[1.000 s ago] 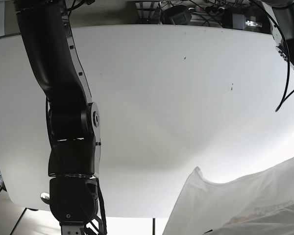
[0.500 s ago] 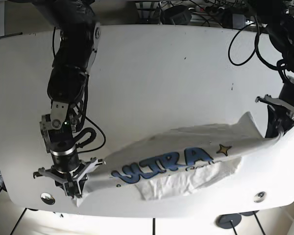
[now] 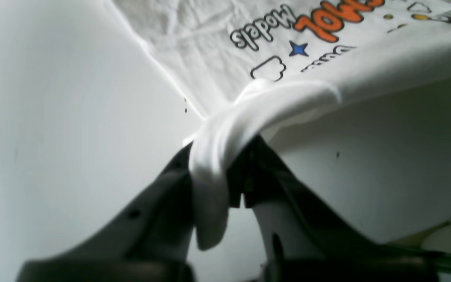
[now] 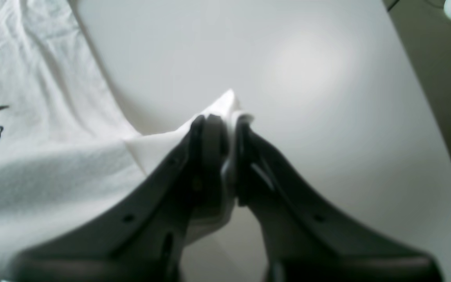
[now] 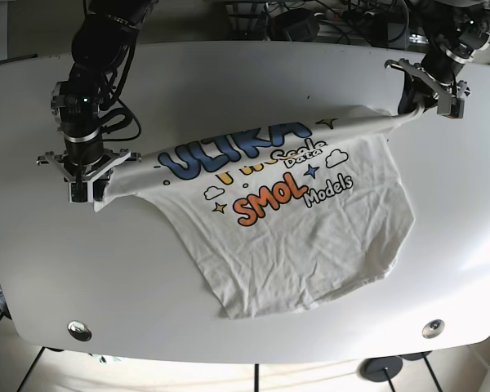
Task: Fold the T-shirt properly
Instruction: 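Release the left gripper and regrasp the shirt's side edge lower down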
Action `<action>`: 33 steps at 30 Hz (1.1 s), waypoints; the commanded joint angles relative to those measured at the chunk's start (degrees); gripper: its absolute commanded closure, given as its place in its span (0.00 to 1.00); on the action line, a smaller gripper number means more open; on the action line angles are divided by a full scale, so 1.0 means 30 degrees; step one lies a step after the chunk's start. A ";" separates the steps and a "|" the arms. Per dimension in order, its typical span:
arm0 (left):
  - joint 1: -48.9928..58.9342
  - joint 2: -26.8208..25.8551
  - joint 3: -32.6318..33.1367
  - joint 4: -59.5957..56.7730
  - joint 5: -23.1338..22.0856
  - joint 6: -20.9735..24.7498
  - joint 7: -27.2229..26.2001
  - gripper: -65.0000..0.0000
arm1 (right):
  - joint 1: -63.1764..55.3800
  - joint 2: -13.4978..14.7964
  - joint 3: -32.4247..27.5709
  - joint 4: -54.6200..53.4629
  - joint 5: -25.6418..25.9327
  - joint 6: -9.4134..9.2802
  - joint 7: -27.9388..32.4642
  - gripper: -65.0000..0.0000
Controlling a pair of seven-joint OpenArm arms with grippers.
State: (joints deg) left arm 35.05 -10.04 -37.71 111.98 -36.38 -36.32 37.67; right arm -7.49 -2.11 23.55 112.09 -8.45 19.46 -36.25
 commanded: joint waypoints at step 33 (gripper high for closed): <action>-1.2723 -0.1004 -0.0513 -0.6486 0.9270 -0.1228 -0.0498 0.21 | -0.1534 -0.0923 -0.0011 0.0335 0.0838 -0.0378 0.0581 0.97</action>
State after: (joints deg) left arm -2.59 -12.12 -39.16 91.15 -7.42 -40.27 37.76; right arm -12.56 -5.15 23.35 112.03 -6.09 18.41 -36.07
